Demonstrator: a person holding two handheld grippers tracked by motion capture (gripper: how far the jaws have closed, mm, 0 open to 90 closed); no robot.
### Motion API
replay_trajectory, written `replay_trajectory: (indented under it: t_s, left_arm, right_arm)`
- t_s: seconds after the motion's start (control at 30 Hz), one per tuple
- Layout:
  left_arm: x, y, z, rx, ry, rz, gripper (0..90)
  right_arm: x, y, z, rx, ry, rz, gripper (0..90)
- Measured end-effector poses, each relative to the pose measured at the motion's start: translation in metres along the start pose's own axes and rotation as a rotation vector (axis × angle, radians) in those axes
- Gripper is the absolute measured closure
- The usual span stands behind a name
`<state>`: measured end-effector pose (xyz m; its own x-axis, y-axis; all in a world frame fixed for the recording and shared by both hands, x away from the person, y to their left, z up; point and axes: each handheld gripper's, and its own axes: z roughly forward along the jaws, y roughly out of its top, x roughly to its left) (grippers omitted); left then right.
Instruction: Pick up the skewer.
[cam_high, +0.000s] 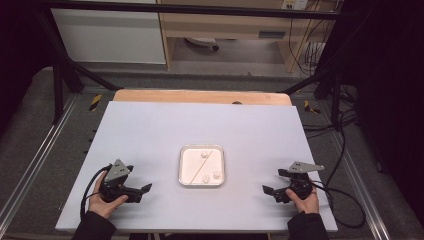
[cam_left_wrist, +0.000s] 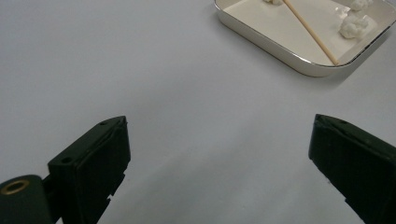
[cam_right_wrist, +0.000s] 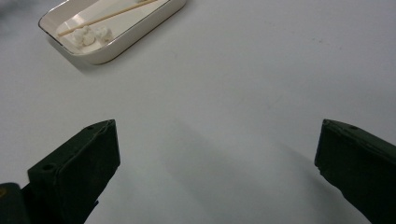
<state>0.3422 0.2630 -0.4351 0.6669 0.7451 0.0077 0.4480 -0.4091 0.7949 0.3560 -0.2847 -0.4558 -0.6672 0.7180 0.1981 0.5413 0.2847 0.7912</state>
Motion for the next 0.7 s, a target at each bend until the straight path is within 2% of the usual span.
replay_trajectory:
  t_s: [0.2, 0.4, 0.47, 0.63, 0.7]
  left_arm:
    - [-0.006, 0.008, 0.004, 0.021, 0.009, 0.003, 5.6]
    - [-0.015, 0.025, 0.009, 0.030, 0.027, 0.004, 5.8]
    - [-0.020, 0.031, 0.011, 0.035, 0.030, 0.017, 5.7]
    - [-0.030, 0.045, 0.019, 0.041, 0.025, 0.009, 5.7]
    - [-0.033, 0.050, 0.025, 0.031, 0.007, 0.026, 5.6]
  right_arm:
    - [0.000, 0.001, 0.000, -0.003, 0.001, 0.004, 0.7]
    - [0.000, 0.001, 0.002, 0.013, -0.003, 0.008, 0.7]
    - [0.000, 0.001, 0.002, 0.012, -0.004, 0.004, 0.7]
    - [0.000, 0.001, 0.002, 0.014, -0.006, 0.004, 0.7]
    - [0.000, 0.001, 0.002, 0.016, -0.008, 0.002, 0.7]
